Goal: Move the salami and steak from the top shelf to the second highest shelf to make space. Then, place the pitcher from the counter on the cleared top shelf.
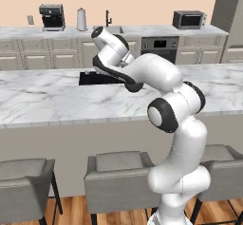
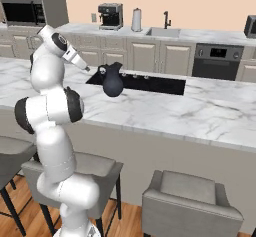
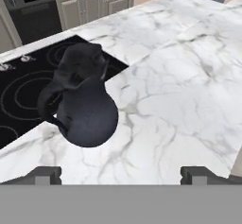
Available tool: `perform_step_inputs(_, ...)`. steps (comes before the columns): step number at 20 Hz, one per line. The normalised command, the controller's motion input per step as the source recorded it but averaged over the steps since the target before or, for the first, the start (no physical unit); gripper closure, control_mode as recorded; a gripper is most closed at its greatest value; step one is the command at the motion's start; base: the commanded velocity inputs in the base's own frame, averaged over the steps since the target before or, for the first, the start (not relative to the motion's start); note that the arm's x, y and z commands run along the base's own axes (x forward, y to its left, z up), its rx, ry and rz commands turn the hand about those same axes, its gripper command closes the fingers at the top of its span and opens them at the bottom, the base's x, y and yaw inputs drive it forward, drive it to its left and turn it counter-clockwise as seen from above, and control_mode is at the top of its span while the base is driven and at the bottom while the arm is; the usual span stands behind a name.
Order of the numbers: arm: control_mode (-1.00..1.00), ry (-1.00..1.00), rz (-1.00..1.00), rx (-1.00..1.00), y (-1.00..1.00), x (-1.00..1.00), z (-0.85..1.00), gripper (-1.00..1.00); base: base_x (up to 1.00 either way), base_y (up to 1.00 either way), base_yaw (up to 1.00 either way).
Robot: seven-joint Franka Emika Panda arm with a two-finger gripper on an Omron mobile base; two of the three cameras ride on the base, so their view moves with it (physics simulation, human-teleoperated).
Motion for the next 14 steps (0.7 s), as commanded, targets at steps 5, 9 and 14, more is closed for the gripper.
perform_step_inputs(5, -1.0, 0.0, 0.0, 0.0, -0.04, 0.55, -0.21, -1.0, 0.0, 0.0, 0.0)
perform_step_inputs(9, -1.0, 0.0, 0.0, 0.0, -0.08, 0.54, -0.28, -1.0, 0.0, 0.0, 0.0)
perform_step_inputs(14, -1.0, 0.0, 0.0, 0.0, -0.08, 0.5, -0.25, -1.0, 0.0, 0.0, 0.0)
